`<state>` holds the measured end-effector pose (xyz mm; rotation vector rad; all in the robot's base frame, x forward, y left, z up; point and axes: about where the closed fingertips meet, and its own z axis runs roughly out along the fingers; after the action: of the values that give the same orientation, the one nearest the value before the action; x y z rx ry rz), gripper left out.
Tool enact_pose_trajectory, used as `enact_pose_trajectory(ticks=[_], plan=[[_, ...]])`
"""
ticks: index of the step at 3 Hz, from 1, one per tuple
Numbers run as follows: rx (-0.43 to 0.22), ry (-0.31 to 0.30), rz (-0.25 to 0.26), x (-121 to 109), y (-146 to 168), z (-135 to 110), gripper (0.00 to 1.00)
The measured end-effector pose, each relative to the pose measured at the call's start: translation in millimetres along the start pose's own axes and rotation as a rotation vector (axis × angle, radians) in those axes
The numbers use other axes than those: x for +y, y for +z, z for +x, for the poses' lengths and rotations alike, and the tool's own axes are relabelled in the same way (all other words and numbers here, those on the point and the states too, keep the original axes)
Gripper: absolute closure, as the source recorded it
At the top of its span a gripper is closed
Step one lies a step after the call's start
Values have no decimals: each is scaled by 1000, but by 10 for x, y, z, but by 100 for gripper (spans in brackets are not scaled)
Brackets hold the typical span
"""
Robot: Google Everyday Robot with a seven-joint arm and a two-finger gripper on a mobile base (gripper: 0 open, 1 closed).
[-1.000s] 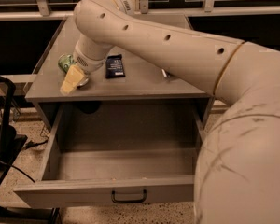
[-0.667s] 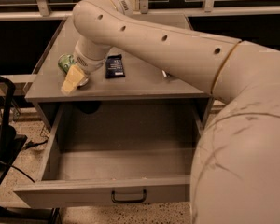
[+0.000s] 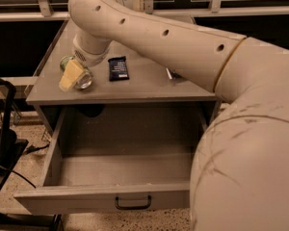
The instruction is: Place green can into top drawer
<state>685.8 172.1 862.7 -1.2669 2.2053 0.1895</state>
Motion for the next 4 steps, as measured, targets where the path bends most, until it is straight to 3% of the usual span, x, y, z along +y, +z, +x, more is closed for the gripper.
enact_pose_trajectory(ticks=[2,4], plan=[[41,-33,55,-15,-51,-24,0],[85,-54,114,-95,16,103,0]])
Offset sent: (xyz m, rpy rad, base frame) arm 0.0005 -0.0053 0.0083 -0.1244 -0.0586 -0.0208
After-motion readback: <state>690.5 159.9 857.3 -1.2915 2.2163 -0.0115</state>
